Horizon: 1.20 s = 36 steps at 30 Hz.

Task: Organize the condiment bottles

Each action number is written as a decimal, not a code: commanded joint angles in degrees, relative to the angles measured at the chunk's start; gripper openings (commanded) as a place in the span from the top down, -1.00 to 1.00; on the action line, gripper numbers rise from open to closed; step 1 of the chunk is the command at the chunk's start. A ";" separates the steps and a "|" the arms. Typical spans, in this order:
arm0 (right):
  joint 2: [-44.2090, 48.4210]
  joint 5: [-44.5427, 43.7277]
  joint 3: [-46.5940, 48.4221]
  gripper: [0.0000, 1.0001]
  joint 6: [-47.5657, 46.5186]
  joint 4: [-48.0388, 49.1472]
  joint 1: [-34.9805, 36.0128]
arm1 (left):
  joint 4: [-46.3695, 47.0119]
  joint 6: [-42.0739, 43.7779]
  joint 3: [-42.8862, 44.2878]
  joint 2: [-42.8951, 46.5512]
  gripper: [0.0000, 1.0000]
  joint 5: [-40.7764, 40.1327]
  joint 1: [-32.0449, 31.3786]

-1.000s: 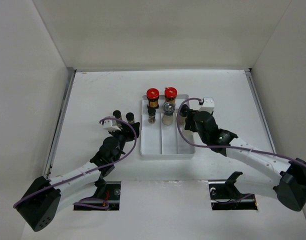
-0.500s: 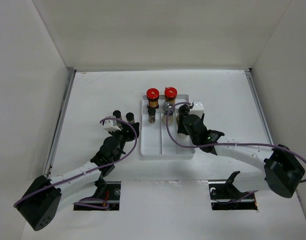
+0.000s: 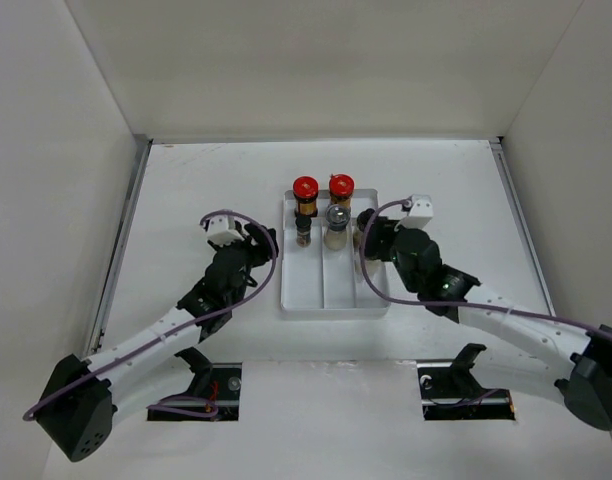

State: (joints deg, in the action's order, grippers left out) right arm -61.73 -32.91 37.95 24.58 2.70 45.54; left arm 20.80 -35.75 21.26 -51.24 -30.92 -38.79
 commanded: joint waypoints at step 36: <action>3.81 8.91 -14.84 -0.69 7.94 22.96 -9.37 | -6.56 14.04 19.35 -27.33 -0.17 -5.03 4.11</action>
State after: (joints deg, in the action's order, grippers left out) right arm -59.37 -24.49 23.40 31.81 21.58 36.07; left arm 9.65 -23.27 38.06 -77.82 -35.75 -34.65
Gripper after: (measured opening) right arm 0.834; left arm 0.593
